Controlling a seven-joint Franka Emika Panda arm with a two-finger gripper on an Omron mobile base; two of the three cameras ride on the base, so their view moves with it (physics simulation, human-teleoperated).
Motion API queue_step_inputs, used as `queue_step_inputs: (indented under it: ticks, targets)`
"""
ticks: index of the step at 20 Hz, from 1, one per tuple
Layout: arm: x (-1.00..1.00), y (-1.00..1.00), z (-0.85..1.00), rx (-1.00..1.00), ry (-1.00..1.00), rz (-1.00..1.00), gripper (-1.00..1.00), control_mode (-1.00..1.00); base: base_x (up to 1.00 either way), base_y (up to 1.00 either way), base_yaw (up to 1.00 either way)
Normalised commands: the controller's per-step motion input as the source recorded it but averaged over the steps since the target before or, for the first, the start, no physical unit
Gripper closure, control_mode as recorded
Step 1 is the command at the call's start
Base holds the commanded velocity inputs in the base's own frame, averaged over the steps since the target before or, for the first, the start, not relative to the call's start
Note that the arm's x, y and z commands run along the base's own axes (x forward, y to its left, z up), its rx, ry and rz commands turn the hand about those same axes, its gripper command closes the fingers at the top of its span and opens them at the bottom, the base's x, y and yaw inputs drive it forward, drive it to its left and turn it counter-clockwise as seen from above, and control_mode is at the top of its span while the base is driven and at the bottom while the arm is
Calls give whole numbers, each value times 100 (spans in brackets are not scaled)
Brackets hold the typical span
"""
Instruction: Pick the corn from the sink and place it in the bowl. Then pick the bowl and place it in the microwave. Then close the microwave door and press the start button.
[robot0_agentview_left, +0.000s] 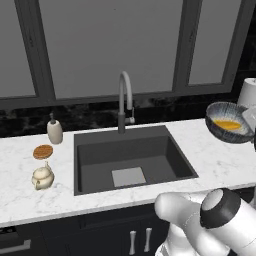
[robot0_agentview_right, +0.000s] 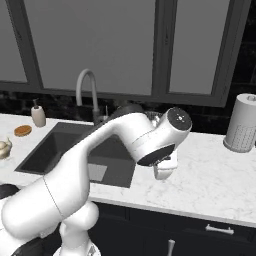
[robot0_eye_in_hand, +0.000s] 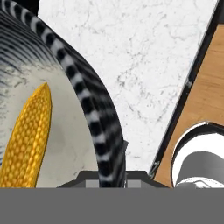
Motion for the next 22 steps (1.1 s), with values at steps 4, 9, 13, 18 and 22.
queue_step_inputs:
  ticks: [4,9,13,18,22]
  targets:
    - [0,95,44,-15,-4,0,100,-100,0,0,0]
    - [0,77,7,-14,0,0,100,-100,0,0,0]
    - [0,4,0,-3,-2,0,100,100,-8,0,-6]
    - [0,0,0,0,0,0,100,100,-33,-26,-46]
    - [0,0,0,0,0,0,100,100,-43,-38,-72]
